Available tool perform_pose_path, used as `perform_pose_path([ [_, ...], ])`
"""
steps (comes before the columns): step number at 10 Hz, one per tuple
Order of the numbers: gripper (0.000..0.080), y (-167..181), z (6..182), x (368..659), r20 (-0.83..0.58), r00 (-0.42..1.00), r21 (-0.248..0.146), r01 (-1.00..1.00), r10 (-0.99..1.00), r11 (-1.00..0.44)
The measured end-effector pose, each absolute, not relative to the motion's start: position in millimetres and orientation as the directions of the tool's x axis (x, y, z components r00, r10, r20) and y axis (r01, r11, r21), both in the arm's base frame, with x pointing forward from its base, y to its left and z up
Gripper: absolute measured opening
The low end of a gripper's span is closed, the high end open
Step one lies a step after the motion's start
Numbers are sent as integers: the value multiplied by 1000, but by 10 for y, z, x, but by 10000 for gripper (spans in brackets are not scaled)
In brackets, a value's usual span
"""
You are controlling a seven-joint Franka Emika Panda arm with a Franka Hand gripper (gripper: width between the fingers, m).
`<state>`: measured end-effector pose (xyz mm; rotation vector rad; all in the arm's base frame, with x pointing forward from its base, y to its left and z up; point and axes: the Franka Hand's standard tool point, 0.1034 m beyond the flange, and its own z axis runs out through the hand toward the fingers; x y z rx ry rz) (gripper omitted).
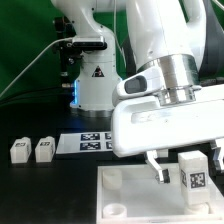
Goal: Assemble one leg
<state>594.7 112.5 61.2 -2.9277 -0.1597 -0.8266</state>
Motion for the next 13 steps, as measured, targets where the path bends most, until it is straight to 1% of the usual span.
perform_pose_path([
  [5,649,1126,607,5943,517,853,-65,126,75,-990],
  [6,649,1135,677,5976,490,868,-72,130,78,-989],
  [7,649,1137,800,6033,465,881,-79,133,81,-988],
  [8,649,1150,871,6060,413,907,-92,137,87,-986],
  [9,649,1138,988,6148,421,903,-93,136,85,-986],
  [10,649,1151,972,6131,355,930,-108,138,92,-985],
  [11,649,1181,996,6134,227,969,-139,133,99,-981],
  [12,649,1185,995,6123,99,988,-159,131,116,-979],
  [13,649,1184,980,6172,62,990,-161,137,128,-977],
])
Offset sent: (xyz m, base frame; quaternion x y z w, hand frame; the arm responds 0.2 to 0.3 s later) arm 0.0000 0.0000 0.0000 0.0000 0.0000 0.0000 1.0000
